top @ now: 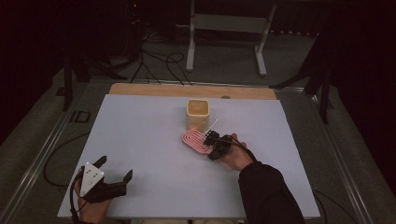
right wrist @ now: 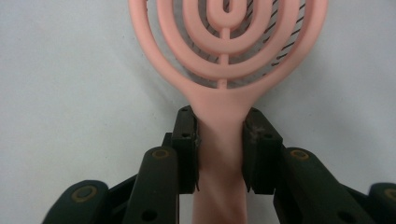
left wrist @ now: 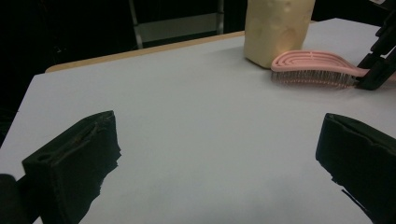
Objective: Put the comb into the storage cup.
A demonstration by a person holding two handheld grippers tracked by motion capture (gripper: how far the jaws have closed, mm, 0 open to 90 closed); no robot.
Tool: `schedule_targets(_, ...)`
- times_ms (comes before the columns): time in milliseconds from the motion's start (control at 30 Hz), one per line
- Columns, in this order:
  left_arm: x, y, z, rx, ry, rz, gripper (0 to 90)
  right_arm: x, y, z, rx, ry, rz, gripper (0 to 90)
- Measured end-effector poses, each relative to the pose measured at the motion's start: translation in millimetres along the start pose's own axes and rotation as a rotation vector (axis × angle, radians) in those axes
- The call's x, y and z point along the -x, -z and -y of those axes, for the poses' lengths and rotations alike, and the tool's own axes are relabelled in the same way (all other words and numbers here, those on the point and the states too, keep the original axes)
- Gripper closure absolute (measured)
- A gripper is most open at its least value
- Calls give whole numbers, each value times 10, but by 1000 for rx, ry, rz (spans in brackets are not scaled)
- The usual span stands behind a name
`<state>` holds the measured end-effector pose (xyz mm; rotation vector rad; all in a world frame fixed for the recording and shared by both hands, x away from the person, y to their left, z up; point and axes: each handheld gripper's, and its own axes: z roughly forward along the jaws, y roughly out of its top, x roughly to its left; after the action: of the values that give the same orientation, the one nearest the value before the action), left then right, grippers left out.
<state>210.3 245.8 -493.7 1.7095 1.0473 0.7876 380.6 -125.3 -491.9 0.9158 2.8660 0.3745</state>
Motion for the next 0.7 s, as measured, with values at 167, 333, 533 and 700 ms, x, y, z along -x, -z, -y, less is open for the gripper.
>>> schedule_targets(167,2,-1,0,0,-1,0,1,7,12,39,9,-9,-16,698)
schedule_targets(333,6,-4,1,-5,-4,-3,1,-3,18,103,41,-29,-12,698)
schedule_targets(533,6,-13,5,-8,-3,-3,1,-40,37,183,85,-40,-14,699)
schedule_targets(700,8,-15,5,-13,-6,-5,1,-89,87,235,125,-33,-2,699)
